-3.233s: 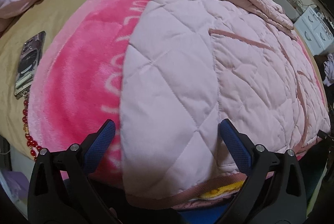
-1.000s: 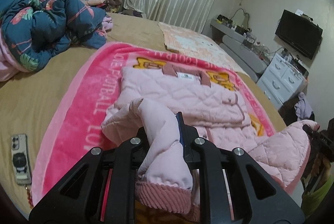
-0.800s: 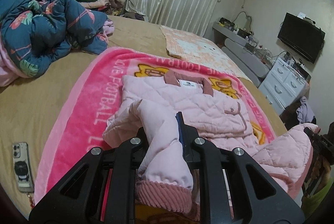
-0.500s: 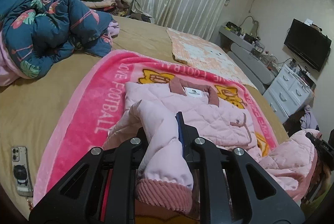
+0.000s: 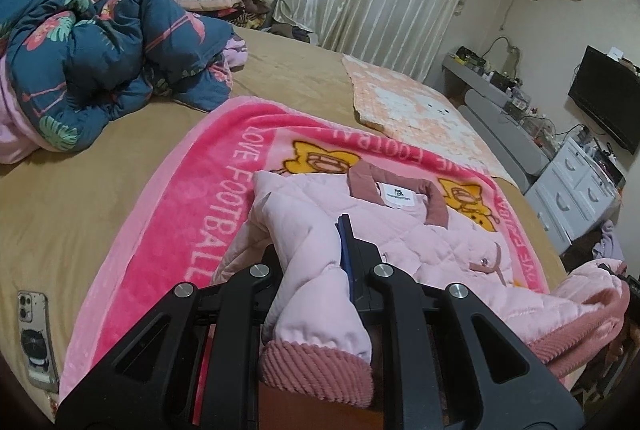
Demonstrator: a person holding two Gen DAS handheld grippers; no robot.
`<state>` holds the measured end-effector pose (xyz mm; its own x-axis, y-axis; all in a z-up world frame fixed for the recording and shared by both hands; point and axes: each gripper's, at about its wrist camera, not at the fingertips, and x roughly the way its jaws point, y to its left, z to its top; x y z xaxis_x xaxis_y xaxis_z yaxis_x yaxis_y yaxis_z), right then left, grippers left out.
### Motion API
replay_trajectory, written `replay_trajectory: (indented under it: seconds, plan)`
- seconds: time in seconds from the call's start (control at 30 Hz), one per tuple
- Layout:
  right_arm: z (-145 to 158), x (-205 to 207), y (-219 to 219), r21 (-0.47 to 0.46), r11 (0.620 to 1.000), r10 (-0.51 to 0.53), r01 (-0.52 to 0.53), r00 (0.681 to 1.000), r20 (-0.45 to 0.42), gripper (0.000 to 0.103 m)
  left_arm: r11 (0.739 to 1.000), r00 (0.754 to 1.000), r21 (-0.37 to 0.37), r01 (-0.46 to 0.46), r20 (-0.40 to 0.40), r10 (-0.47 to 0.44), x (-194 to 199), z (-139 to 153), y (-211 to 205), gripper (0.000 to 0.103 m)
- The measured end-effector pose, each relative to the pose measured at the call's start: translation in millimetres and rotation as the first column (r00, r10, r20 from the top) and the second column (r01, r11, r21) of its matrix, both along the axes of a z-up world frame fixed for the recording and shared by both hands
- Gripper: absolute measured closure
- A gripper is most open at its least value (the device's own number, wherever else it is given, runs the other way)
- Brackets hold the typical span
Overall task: Fold large clothes
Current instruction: 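Lift the hem with both tools and fold it over toward the collar, then open both tools to release the folded hem onto the jacket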
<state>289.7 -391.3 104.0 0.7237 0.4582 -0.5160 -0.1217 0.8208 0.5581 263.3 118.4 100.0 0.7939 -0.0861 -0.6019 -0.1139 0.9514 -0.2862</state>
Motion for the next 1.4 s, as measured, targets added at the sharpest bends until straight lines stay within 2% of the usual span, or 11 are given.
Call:
replay_trajectory:
  seconds: [0.23,0.3,0.33,0.37,0.43,0.57,0.77,1.0,1.23,1.33,1.4]
  plan:
    - [-12,36,-1,0.038,0.999,0.021,-0.019,0.999,-0.046,0.085,1.000,1.000,0.017,-0.002,-0.022,0.002,23,-10,3,0.093]
    - [-15,45,-2,0.092,0.995,0.042,-0.037,0.998,-0.048,0.076,1.000,0.999,0.015,-0.007,-0.038,0.008,30,-16,6,0.093]
    - [-16,49,-3,0.132,0.990,0.049,-0.043,0.998,-0.045,0.065,1.000,0.999,0.016,-0.009,-0.042,0.010,33,-18,6,0.093]
    - [-17,52,-5,0.158,0.986,0.050,-0.044,0.998,-0.039,0.044,1.000,0.999,0.018,-0.011,-0.050,0.012,38,-21,7,0.093]
    - [-15,52,-8,0.195,0.980,0.037,-0.035,0.999,-0.004,0.029,1.000,0.998,0.020,-0.014,-0.059,0.015,43,-26,9,0.093]
    - [-15,51,-10,0.190,0.981,0.032,-0.042,0.998,0.055,0.023,1.000,0.997,0.026,-0.013,-0.074,0.015,54,-34,9,0.092]
    - [-37,44,5,-0.007,1.000,0.021,-0.020,0.998,0.054,0.018,1.000,0.996,0.019,-0.013,-0.087,0.015,67,-44,8,0.087]
    - [-81,40,38,-0.313,0.950,0.030,-0.025,1.000,0.008,0.016,1.000,0.996,0.009,-0.006,-0.086,0.006,74,-50,6,0.074]
    - [-90,39,43,-0.348,0.937,0.033,-0.021,0.999,0.028,0.012,0.999,1.000,-0.031,0.010,-0.023,-0.010,62,-38,2,0.042]
    - [-87,38,42,-0.347,0.937,0.036,-0.022,0.999,0.032,0.012,1.000,1.000,-0.004,0.003,0.024,-0.003,54,-25,-3,0.024]
    - [-85,37,42,-0.347,0.938,0.039,-0.026,0.999,0.032,0.011,1.000,0.998,0.012,0.001,0.059,-0.002,47,-14,-5,0.020]
